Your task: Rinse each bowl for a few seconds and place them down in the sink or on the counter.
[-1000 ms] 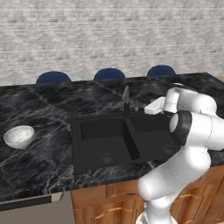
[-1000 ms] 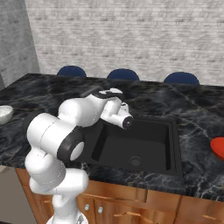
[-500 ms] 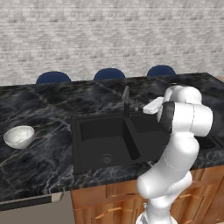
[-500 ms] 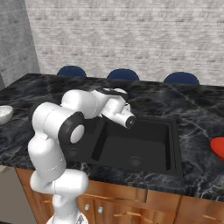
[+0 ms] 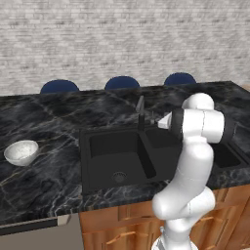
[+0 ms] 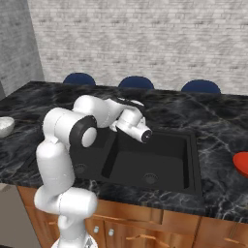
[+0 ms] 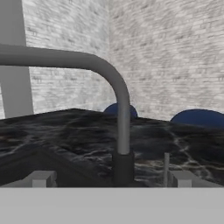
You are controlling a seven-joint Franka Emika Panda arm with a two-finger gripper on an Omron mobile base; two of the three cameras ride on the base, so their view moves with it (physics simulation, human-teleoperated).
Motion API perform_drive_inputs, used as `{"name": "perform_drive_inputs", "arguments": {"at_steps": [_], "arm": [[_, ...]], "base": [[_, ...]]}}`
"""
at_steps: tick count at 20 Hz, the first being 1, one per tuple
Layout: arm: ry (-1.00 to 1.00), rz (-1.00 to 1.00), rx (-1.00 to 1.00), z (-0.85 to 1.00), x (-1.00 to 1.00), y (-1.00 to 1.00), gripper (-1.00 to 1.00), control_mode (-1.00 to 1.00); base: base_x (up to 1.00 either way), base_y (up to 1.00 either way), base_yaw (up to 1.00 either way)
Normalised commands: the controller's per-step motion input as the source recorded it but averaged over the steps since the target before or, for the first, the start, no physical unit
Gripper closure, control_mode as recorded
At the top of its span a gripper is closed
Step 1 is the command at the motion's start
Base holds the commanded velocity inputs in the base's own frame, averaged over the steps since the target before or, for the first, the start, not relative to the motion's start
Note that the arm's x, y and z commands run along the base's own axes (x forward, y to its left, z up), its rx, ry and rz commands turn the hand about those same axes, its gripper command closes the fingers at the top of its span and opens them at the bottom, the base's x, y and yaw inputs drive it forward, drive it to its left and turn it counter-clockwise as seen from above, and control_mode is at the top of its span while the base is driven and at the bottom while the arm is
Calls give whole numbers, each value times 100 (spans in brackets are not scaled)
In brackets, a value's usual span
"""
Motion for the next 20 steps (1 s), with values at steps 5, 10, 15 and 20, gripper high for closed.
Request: {"name": "perform_drive_inputs", "arguments": {"at_steps": [5, 10, 15, 20], "arm": [[0, 0, 2, -8, 32, 0, -100, -100], [0, 0, 4, -3, 38, 0, -100, -100], [0, 0, 2, -10, 32, 0, -100, -100], [0, 0, 0, -10, 33, 0, -100, -100]], "base": [[0, 0, 0], [0, 0, 0], [0, 0, 0], [0, 0, 0]]}}
